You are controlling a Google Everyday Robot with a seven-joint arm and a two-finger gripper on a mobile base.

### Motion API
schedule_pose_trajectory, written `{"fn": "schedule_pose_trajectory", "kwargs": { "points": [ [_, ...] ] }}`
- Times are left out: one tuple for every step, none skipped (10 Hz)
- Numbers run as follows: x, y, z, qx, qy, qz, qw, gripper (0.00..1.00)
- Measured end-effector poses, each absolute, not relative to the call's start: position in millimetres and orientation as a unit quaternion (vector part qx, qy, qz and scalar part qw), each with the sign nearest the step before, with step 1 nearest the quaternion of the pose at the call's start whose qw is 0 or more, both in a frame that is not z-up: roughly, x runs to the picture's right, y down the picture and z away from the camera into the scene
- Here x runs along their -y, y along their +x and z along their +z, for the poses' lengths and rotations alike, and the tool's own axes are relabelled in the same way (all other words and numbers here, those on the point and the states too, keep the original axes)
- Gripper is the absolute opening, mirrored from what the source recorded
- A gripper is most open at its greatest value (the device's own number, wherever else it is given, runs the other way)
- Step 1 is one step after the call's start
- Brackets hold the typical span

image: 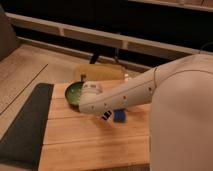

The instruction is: Place the eraser on the white sponge

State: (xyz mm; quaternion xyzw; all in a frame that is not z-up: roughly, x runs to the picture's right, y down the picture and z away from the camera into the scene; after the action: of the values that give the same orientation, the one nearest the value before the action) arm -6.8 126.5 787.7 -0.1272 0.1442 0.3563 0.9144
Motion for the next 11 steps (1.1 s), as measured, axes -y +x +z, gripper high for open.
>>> {"fn": "schedule_pose_trajectory", "kwargs": {
  "points": [
    [-127, -3, 788, -0.145, -0.126, 0.366, 0.911, 0.00],
    [-126, 4, 788, -0.145, -0.123, 0.375, 0.907, 0.00],
    [-126, 8, 787, -0.146, -0.121, 0.379, 0.906, 0.00],
    [-126, 11, 787, -0.146, -0.120, 0.382, 0.905, 0.00],
    [-127, 14, 785, -0.145, -0.120, 0.384, 0.904, 0.00],
    [-128, 17, 785, -0.143, -0.120, 0.385, 0.904, 0.00],
    [-130, 21, 785, -0.141, -0.121, 0.387, 0.903, 0.00],
    [-131, 24, 785, -0.139, -0.122, 0.389, 0.902, 0.00],
    [-131, 30, 785, -0.137, -0.121, 0.394, 0.901, 0.00],
    [-129, 36, 785, -0.135, -0.120, 0.399, 0.899, 0.00],
    [-128, 41, 785, -0.135, -0.118, 0.403, 0.897, 0.00]
  ]
}}
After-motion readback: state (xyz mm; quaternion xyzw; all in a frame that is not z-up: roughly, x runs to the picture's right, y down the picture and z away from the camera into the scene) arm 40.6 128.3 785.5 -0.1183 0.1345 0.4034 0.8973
